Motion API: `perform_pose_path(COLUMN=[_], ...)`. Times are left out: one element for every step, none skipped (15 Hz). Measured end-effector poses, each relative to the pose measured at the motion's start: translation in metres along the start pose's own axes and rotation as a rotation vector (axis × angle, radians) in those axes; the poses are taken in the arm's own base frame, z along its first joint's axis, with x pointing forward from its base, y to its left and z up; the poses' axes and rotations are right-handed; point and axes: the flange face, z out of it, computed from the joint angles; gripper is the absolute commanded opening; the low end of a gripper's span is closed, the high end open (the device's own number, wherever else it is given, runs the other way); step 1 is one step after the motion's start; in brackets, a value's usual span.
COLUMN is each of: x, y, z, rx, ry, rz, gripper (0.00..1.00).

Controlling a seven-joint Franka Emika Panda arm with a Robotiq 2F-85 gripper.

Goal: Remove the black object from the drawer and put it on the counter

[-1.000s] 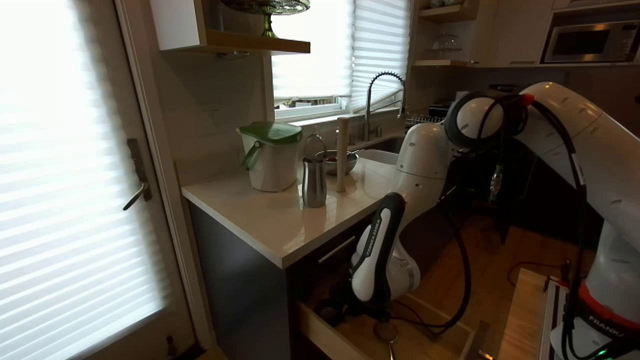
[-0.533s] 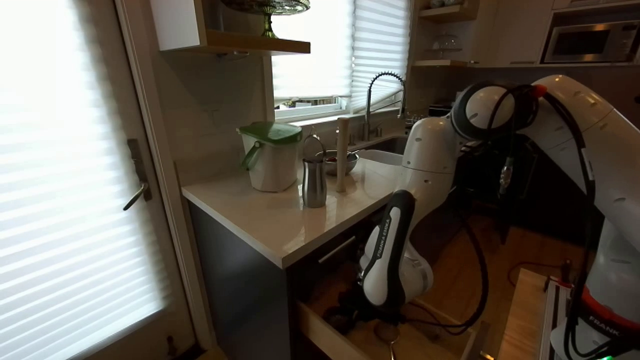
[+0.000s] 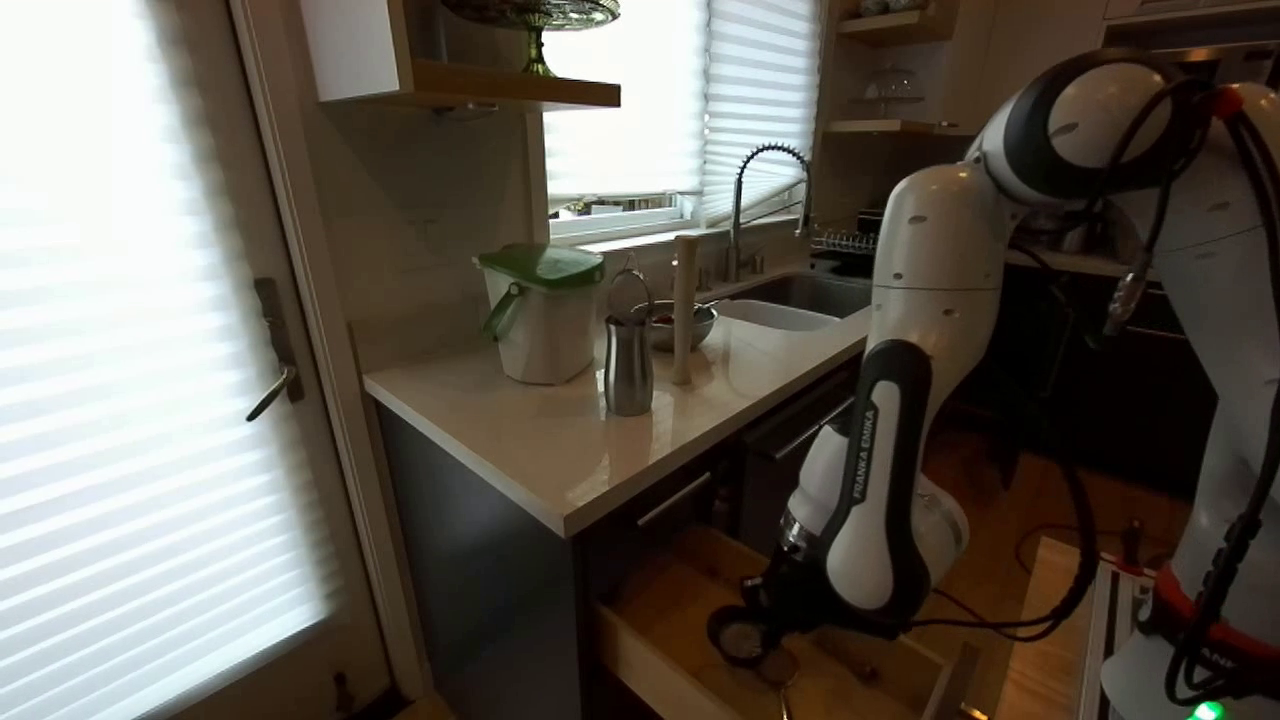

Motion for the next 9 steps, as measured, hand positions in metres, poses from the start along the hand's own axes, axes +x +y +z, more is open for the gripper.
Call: perform_pose_path(x=[-0.006,-0.011,-0.013,-0.014,-0.014,-0.015,-0.016,-0.018,-0.021], y=[0.002,0.003,-0.001,-0.012,-0.022,-0.033,-0.042,-0.051,-0.058], z=[-0.013,-0.026,-0.038,-0.049,-0.059,-0.068,-0.078,-0.089,-0.1], rx=[0.009,0.022,0.041,0.068,0.095,0.124,0.157,0.198,0.246], ry=[0.0,0.003,0.015,0.032,0.052,0.074,0.101,0.132,0.161], rz=[-0.034,-0.067,-0.112,-0.167,-0.218,-0.264,-0.308,-0.343,-0.372], gripper=[0.03,0.03,0.03,0.03,0.03,0.03,0.03,0.03,0.03])
